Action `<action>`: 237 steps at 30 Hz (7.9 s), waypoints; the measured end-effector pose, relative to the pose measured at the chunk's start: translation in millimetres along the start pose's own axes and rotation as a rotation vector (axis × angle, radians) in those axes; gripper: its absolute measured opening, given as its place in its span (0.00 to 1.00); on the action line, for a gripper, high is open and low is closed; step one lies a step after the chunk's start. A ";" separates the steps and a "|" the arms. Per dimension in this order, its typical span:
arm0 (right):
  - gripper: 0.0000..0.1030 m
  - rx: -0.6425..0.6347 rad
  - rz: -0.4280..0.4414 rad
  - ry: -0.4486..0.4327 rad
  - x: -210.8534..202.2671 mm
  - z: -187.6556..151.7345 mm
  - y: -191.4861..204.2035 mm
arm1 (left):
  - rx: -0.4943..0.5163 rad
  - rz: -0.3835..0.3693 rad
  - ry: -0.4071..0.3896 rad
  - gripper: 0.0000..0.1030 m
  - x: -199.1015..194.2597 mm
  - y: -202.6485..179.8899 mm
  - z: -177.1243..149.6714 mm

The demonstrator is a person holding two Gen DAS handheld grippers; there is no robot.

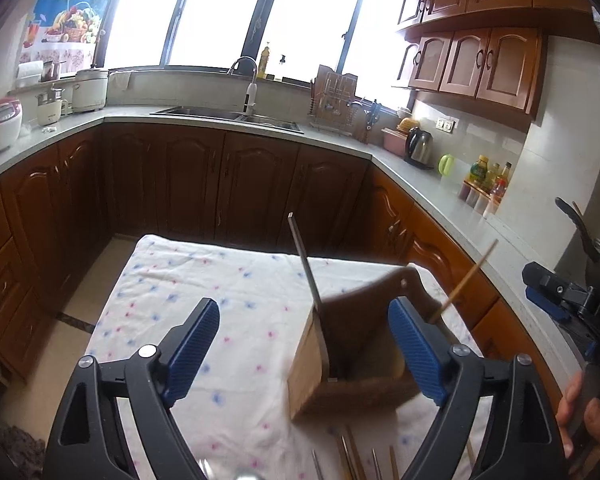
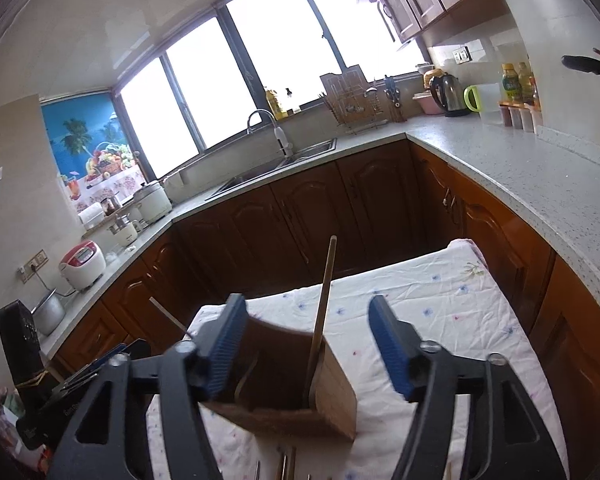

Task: Organize utensils
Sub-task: 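Open both tools to release the chopsticks in the holder, then grasp another metal chopstick with the left tool while the right tool grasps a wooden chopstick, then carry both chopsticks up and insert them into the wooden holder, then open both tools and pull them back from the holder, then grasp the steel spoon with the left tool while the right tool grasps a wooden chopstick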

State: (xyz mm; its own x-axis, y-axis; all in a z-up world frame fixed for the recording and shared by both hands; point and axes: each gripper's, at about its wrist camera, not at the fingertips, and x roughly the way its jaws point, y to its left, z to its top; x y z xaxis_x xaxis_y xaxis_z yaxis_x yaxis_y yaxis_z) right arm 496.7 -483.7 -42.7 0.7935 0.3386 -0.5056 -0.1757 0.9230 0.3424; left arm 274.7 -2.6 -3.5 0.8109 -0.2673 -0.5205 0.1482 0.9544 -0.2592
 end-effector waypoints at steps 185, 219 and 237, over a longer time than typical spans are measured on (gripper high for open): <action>0.15 0.010 -0.074 -0.004 46.7 5.9 0.5 | -0.038 -0.007 0.007 0.06 45.5 0.6 31.2; 0.88 -0.004 -0.012 0.006 -64.6 -71.6 1.5 | -0.021 0.025 0.114 0.97 -80.2 16.7 -56.3; 0.88 -0.025 -0.053 0.100 -81.5 -119.8 3.2 | 0.050 0.002 0.200 0.96 -104.7 2.6 -89.6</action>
State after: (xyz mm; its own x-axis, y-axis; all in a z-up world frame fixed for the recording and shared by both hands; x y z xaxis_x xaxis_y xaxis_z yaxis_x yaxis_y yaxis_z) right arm 361.7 -486.4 -95.2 0.7404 0.3044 -0.5993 -0.1506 0.9440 0.2934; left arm 139.5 16.0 -22.6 0.6832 -0.2816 -0.6737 0.1783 0.9591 -0.2201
